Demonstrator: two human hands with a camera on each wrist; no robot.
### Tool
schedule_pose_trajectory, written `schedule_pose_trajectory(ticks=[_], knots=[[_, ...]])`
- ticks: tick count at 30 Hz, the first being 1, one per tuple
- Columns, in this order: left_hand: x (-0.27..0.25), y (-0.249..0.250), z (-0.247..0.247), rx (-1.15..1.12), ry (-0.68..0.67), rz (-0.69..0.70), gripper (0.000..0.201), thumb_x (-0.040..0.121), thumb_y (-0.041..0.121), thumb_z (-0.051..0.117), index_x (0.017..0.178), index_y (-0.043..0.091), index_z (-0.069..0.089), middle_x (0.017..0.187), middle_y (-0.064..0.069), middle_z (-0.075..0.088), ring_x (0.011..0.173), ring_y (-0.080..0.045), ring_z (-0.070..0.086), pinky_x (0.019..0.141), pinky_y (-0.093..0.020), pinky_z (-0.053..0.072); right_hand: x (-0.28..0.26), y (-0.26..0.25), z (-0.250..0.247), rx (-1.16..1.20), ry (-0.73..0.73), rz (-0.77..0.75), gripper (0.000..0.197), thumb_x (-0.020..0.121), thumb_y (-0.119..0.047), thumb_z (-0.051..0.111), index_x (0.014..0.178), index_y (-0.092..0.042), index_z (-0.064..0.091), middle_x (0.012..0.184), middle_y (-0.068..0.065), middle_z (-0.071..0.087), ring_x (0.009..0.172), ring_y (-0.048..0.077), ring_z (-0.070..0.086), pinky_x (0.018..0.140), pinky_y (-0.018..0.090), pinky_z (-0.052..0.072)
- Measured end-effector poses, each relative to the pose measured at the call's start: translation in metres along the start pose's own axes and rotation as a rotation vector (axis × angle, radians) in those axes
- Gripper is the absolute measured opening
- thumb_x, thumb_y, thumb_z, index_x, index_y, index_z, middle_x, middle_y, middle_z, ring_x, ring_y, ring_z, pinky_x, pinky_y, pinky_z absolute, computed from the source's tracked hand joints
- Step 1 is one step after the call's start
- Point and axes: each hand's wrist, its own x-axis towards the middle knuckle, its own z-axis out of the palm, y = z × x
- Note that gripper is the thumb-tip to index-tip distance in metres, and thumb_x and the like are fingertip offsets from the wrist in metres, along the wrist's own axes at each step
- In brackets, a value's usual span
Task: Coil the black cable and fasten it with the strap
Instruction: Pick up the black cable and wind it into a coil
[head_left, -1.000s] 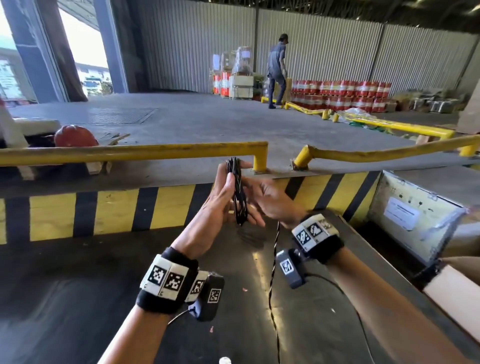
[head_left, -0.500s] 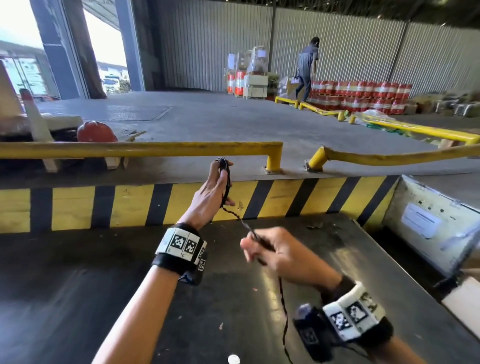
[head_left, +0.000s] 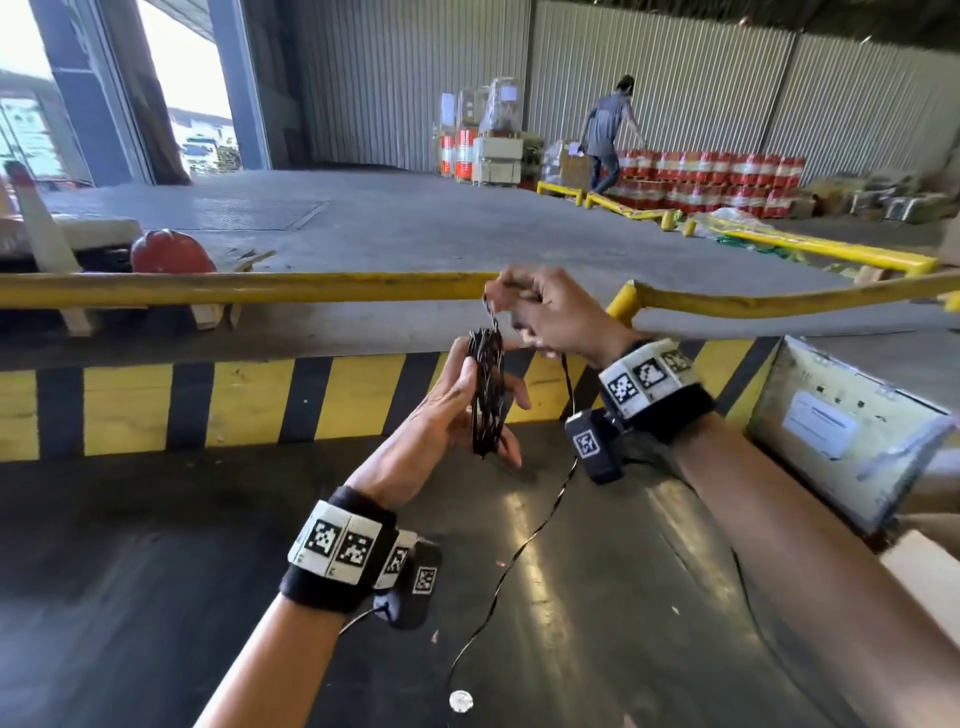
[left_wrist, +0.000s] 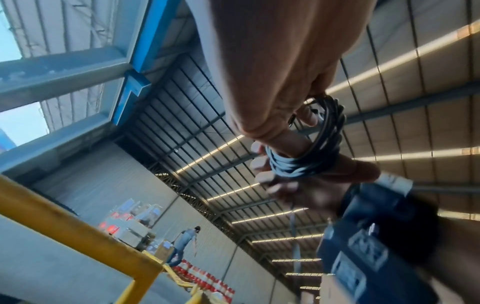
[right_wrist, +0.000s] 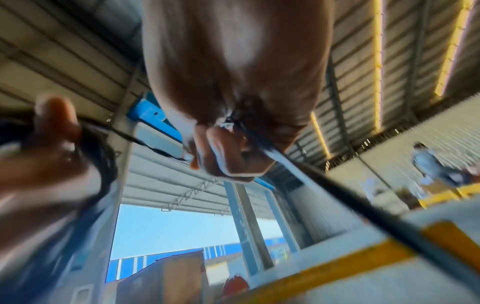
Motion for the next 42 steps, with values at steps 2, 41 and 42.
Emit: schedule_pose_trajectory(ticks=[2,41,42], knots=[[0.0,0.005,-0.001,-0.079,0.017,0.032,0.044,0.106,0.037,0.021,0.146,0.021,0.029,0.115,-0.03,0.057,0.074,-0.036,0.066,0.073,-0.041,0.056,-0.01,0.015,0.025,0.134,-0.052,0.014,0.015,0.107,-0.013,0.049,0.107,-0.005,0.062,0.055,-0.012,0.057,0.031,-0.002,0.044,0.031,0.015,0.035],[0.006,0.033,-0.031,0.056,0.155,0.086,0.042,0.107,0.034,0.019,0.146,0.021,0.029,0.118,-0.023,0.055,0.075,-0.034,0.068,0.074,-0.045,0.058,-0.071,0.064,0.106,0.064,-0.147,-0.063,0.032,0.108,-0.024,0.049,0.092,-0.01,0.072,0.078,-0.019,0.061,0.07,-0.005,0.055,0.071,0.014,0.044],[0.009,0.031,-0.036,0.058,0.18,0.071,0.042,0.108,0.033,0.019,0.147,0.02,0.028,0.117,-0.02,0.055,0.074,-0.034,0.069,0.075,-0.041,0.059,-0.078,0.065,0.115,0.069,-0.155,-0.08,0.033,0.108,-0.029,0.048,0.091,-0.013,0.072,0.074,-0.016,0.058,0.068,0.001,0.052,0.069,0.02,0.044]])
